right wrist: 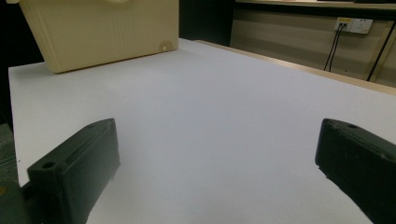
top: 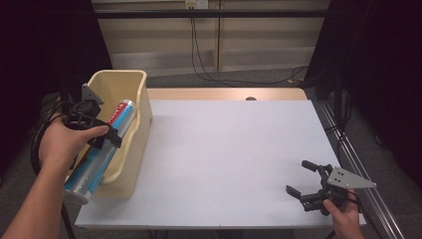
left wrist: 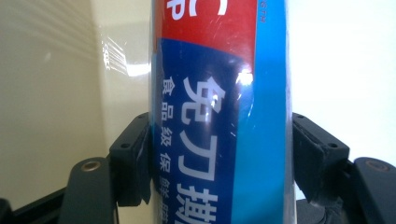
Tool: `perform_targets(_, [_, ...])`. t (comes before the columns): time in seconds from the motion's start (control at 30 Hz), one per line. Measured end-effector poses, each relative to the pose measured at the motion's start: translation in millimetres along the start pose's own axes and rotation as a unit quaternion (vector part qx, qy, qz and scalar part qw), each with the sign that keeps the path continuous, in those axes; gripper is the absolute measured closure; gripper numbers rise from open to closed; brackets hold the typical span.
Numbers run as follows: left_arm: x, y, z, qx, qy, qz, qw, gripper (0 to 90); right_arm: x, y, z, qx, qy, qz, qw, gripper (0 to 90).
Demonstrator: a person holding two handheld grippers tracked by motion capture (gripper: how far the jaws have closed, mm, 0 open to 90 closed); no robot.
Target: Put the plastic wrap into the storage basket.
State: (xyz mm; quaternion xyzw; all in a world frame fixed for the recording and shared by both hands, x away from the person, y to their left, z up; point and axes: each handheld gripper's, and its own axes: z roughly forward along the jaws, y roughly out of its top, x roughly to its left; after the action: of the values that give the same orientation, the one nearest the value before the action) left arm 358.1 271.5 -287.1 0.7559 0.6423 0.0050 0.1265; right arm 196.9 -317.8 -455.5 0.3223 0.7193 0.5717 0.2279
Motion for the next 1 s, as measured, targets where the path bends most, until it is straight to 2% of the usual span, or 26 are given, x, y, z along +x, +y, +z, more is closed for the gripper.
perform_targets(0.27, [-0.6,2.3,5.1,0.013,0.002,0.002,0.9999,31.5,-0.1,-0.1,0.2,0.0,0.0,0.0,1.0,0.0])
perform_targets(0.37, [-1.9,3.7,5.4,0.016,0.009,-0.002,0.9998,31.3,0.1,0.2,0.4,0.0,0.0,-0.001,1.0,0.0])
perform_targets(0.5, [-0.6,4.5,7.7,0.01,0.008,-0.007,0.9999,31.1,-0.1,0.2,0.3,0.001,0.001,-0.001,1.0,0.0])
perform_targets(0.57, [0.8,5.2,6.0,0.011,0.002,-0.008,0.9999,31.1,0.0,0.3,0.1,0.0,0.001,0.0,1.0,0.0])
perform_targets(0.6, [0.9,5.5,2.5,-0.001,0.001,-0.006,1.0,32.3,-0.1,0.3,0.1,0.0,0.001,-0.001,1.0,0.0])
perform_targets(0.63, [0.7,5.8,-5.0,-0.025,-0.01,-0.01,0.9996,41.2,-0.1,0.2,0.2,0.0,0.0,0.0,1.0,0.0])
perform_targets(0.67, [-0.1,6.9,-12.9,-0.039,-0.031,-0.013,0.9987,46.2,-0.2,0.2,0.3,0.0,0.0,0.0,1.0,0.0])
perform_targets(0.7, [-2.3,8.1,-19.2,-0.042,-0.036,-0.007,0.9985,44.8,-0.3,0.3,0.6,0.0,0.001,-0.002,1.0,0.0])
perform_targets(0.77, [-8.8,9.9,-25.5,-0.032,-0.028,0.006,0.9991,39.8,0.1,0.7,1.5,0.001,0.001,-0.002,1.0,0.0])
perform_targets(0.8, [-12.5,10.4,-26.8,-0.029,-0.036,0.005,0.9989,38.9,0.4,1.0,1.8,0.0,0.001,-0.003,1.0,0.0])
perform_targets(0.87, [-20.2,10.6,-24.9,-0.031,-0.049,0.013,0.9982,37.2,0.8,1.3,2.0,-0.001,0.001,-0.002,1.0,0.0])
perform_targets(1.0, [-34.5,10.8,-16.4,-0.029,-0.062,0.025,0.9974,33.4,0.8,1.4,1.3,-0.001,0.002,-0.003,1.0,0.0])
